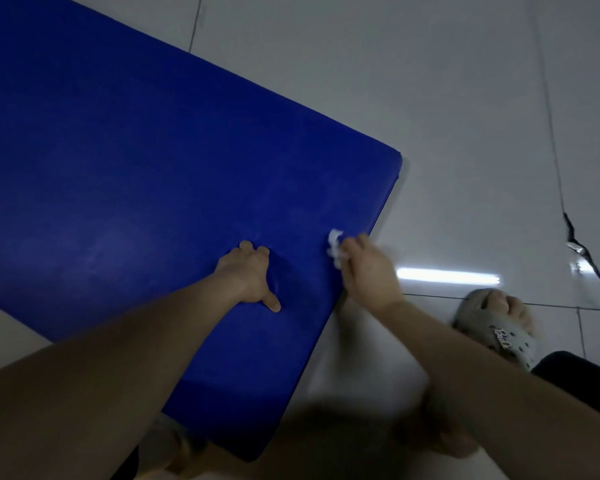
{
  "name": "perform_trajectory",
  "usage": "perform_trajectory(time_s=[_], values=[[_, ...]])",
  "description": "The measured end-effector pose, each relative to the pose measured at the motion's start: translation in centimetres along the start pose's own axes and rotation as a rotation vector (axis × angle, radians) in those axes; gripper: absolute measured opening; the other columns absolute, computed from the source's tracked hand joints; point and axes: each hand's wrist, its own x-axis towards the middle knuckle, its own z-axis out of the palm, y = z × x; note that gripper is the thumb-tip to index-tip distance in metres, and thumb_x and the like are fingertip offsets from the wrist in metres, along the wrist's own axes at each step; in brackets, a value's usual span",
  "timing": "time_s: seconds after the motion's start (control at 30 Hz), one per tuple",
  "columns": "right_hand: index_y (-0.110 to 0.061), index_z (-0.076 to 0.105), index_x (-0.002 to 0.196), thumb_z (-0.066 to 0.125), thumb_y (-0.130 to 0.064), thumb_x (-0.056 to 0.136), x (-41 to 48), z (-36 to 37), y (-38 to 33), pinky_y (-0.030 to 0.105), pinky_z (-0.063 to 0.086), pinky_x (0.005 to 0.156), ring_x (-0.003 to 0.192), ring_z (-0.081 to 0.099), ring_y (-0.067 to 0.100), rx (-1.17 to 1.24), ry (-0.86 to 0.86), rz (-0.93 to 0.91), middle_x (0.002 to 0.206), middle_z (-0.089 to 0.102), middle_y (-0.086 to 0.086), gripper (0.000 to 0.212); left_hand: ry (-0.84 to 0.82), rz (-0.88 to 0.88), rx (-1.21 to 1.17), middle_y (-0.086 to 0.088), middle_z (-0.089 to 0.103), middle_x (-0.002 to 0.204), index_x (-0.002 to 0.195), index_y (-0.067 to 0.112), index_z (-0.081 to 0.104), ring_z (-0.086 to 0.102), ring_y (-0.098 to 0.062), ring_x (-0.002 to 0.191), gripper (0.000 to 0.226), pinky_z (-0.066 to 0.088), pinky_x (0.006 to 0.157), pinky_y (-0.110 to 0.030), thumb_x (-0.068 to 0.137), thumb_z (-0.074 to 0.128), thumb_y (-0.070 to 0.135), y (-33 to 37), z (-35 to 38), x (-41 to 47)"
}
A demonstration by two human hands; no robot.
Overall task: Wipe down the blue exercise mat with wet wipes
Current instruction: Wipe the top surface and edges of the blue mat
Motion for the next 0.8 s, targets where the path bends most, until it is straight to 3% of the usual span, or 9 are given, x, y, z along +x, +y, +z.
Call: perform_trajectory(time_s=[0.17,0.27,0.33,0.5,0.6,0.7,0.8], values=[[-0.005,0.061,0.118,0.053,-0.021,0.101,4.4,-1.8,2.5,0.035,0.050,0.064,0.076,0.061,0.030,-0.015,0.141,0.186,0.113,0.054,0.015,0.025,0.006,0.005,-0.004,-0.006,0.038,0.138,0.147,0.019,0.033,0.046,-0.023,0.122,0.116,0.049,0.093,-0.036,0.057,0.086,0.069,0.0,0.0,0.0],[-0.004,0.060,0.119,0.051,-0.020,0.102,2.6,-1.0,0.7,0.038,0.055,0.072,0.081,0.063,0.030,0.060,0.090,0.268,0.115,0.056,0.013,0.025,0.007,0.007,-0.011,-0.006,0.038,0.139,0.148,0.019,0.032,0.046,-0.023,0.123,0.117,0.048,0.094,-0.036,0.057,0.086,0.069,0.0,0.0,0.0],[-0.007,0.060,0.120,0.050,-0.026,0.103,-0.3,0.0,-1.3,0.034,0.053,0.072,0.082,0.063,0.027,0.091,0.035,0.264,0.113,0.057,0.010,0.027,0.012,0.005,-0.016,-0.005,0.038,0.137,0.147,0.020,0.033,0.046,-0.022,0.122,0.115,0.048,0.094,-0.036,0.057,0.087,0.068,0.1,0.0,0.0],[-0.015,0.059,0.114,0.047,-0.035,0.098,-8.4,1.9,-6.3,0.031,0.055,0.061,0.072,0.057,0.015,0.085,-0.226,-0.146,0.104,0.058,0.002,0.029,0.018,0.004,-0.025,-0.006,0.037,0.141,0.151,0.018,0.030,0.045,-0.024,0.126,0.120,0.049,0.099,-0.038,0.057,0.086,0.069,0.0,0.1,0.0],[-0.015,0.059,0.113,0.056,-0.031,0.091,-7.9,2.3,-5.7,0.028,0.053,0.055,0.072,0.059,0.016,-0.013,-0.199,-0.271,0.103,0.059,0.003,0.027,0.016,-0.001,-0.025,-0.006,0.038,0.139,0.149,0.018,0.031,0.046,-0.023,0.124,0.118,0.050,0.098,-0.037,0.058,0.086,0.070,-0.1,0.1,0.1],[-0.013,0.058,0.113,0.067,-0.023,0.091,-3.7,1.8,-3.1,0.033,0.048,0.048,0.064,0.059,0.023,-0.052,-0.045,-0.071,0.098,0.057,0.006,0.026,0.014,-0.002,-0.025,-0.005,0.038,0.137,0.147,0.019,0.033,0.046,-0.022,0.121,0.116,0.049,0.096,-0.036,0.057,0.087,0.068,0.0,0.1,0.1],[-0.007,0.061,0.105,0.064,-0.021,0.093,1.5,0.0,0.2,0.031,0.041,0.053,0.066,0.060,0.028,-0.073,0.063,0.081,0.101,0.058,0.010,0.019,0.011,0.003,-0.030,-0.005,0.038,0.137,0.148,0.019,0.033,0.045,-0.022,0.122,0.116,0.049,0.097,-0.036,0.057,0.087,0.068,0.0,0.1,0.3]])
